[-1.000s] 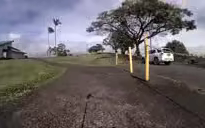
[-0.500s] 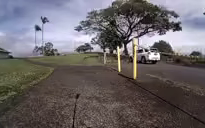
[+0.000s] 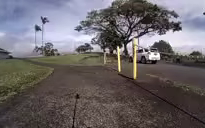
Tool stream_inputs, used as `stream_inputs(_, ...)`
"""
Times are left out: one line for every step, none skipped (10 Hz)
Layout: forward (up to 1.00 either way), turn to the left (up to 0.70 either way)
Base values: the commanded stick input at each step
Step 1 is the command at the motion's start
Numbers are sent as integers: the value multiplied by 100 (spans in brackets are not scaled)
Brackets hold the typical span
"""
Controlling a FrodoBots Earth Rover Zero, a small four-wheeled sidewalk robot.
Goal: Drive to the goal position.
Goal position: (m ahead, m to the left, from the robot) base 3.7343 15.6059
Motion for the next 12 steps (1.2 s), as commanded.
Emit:
stream_inputs(30, 0)
stream_inputs(30, 0)
stream_inputs(30, 0)
stream_inputs(30, 0)
stream_inputs(30, 0)
stream_inputs(30, 0)
stream_inputs(30, 0)
stream_inputs(30, 0)
stream_inputs(30, 0)
stream_inputs(30, 0)
stream_inputs(30, 0)
stream_inputs(30, 0)
